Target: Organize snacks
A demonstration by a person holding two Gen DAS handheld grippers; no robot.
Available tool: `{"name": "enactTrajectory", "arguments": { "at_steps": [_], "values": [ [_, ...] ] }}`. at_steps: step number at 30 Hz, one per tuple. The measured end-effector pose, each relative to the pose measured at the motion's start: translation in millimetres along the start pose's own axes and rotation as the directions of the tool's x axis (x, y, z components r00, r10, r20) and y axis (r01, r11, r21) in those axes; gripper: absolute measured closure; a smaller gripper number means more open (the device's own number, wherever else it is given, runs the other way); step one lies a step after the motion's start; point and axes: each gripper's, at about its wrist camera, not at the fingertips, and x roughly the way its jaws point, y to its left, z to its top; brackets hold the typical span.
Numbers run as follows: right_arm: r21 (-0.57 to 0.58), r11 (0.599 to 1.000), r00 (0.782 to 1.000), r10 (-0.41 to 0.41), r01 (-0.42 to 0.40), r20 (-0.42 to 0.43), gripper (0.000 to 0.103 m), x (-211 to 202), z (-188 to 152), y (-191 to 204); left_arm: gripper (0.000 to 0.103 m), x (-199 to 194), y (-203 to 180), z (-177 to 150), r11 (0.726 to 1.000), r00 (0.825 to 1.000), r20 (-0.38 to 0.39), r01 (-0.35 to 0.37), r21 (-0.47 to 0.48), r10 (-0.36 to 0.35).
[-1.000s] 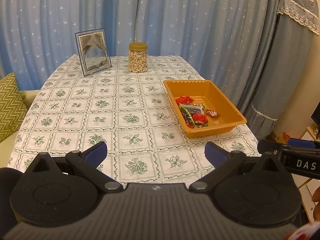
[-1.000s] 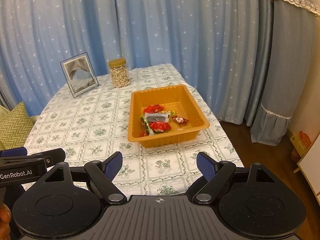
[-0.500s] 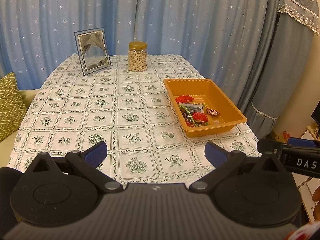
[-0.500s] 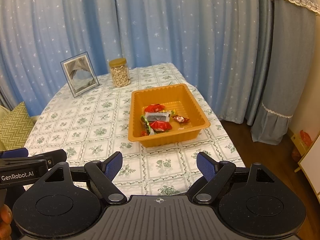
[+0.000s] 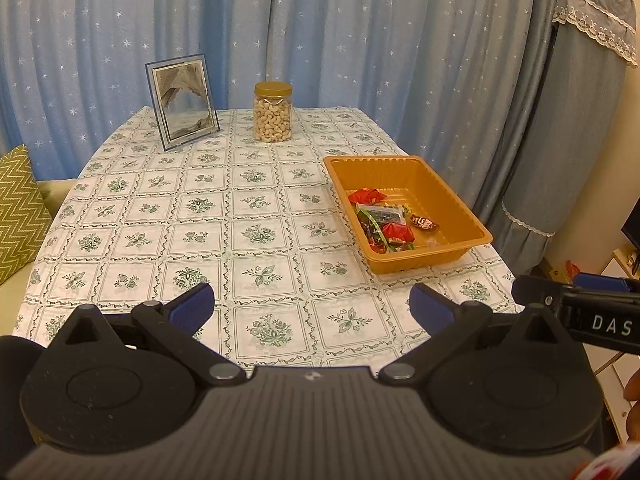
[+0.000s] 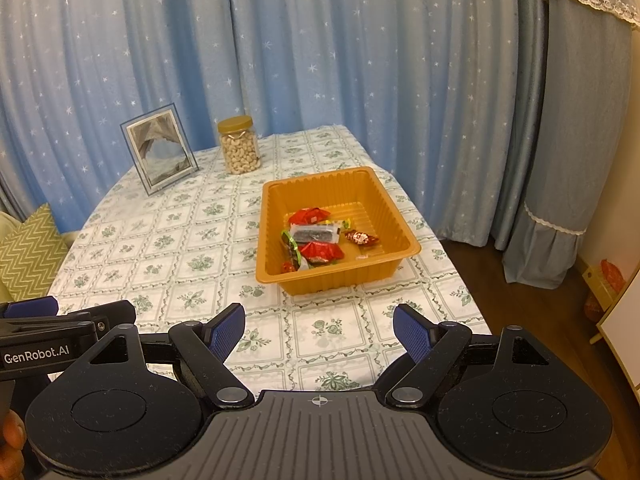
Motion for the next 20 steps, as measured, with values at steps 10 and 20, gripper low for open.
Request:
{"name": "enactTrajectory", "arguments": {
  "at_steps": [10, 20],
  "values": [
    [0.001, 1.0, 1.0, 0.0, 0.0, -0.003, 0.022, 1.3, -0.9, -0.8, 0.0, 2.4, -0.8, -1.2, 1.0, 1.0, -0.005, 0.002, -0.001, -0.002],
    [0.007, 1.0, 1.0, 0.006, -0.006, -0.009, 0.022, 4.4, -3.5, -2.2, 0.0, 5.0, 1.3, -2.2, 1.0, 1.0, 0.004, 0.023, -0.001, -0.023]
  ]
}}
